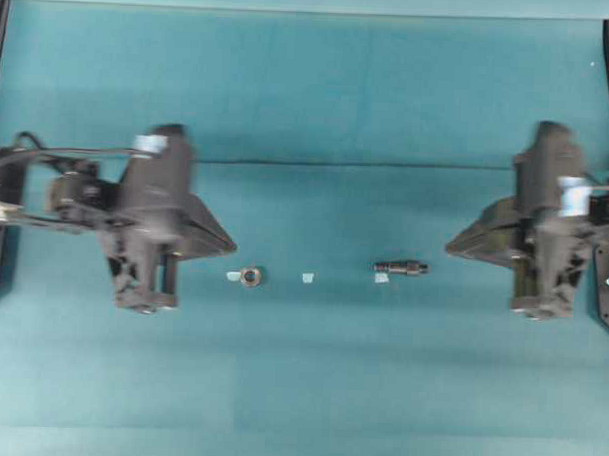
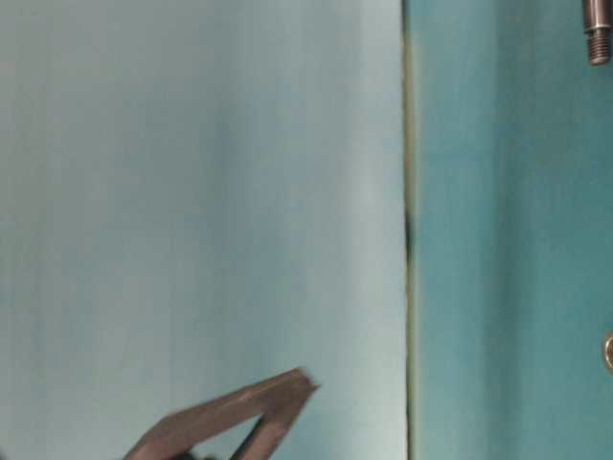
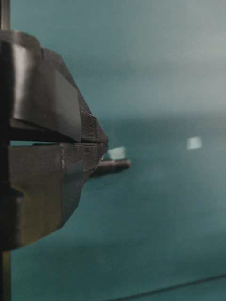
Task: Insert the washer onto the shaft with both hands.
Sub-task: 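Move left gripper over the silver washer and right gripper over the shaft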
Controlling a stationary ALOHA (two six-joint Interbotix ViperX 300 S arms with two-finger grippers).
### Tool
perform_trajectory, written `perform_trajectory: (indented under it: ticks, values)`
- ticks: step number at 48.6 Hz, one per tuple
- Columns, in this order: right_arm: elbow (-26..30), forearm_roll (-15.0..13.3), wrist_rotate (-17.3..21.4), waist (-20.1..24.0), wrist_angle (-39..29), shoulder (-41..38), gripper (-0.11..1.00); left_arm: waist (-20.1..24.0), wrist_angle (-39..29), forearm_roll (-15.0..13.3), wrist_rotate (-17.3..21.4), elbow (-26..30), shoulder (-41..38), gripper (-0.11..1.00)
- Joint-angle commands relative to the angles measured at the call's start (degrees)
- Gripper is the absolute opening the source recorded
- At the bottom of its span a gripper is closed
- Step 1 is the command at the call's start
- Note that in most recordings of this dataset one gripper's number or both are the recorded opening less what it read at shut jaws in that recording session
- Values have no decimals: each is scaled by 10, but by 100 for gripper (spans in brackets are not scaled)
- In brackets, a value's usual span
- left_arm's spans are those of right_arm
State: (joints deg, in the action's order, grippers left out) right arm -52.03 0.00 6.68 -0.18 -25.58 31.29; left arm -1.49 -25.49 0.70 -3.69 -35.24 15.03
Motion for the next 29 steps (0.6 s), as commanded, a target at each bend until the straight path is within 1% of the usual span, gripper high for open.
perform_trajectory:
  ticks: [1, 7, 13, 23, 26, 29]
  values:
    - [29, -15, -2, 0, -21, -26, -10, -1, -30, 1, 2, 33, -19, 2]
    - [50, -44, -3, 0, -55, -61, -10, -1, -57, 2, 5, 53, -43, 2]
    - [67, -67, -2, 0, -72, -91, -10, -1, -58, 3, 11, 56, -52, 2]
    - [79, -69, -2, -1, -76, -130, -8, 0, -58, 3, 3, 53, -52, 2]
    - [81, -69, -2, 0, -74, -138, -6, 0, -58, 4, 1, 50, -54, 2]
    - [85, -69, -2, -1, -75, -147, -2, 0, -59, 4, -3, 47, -55, 3]
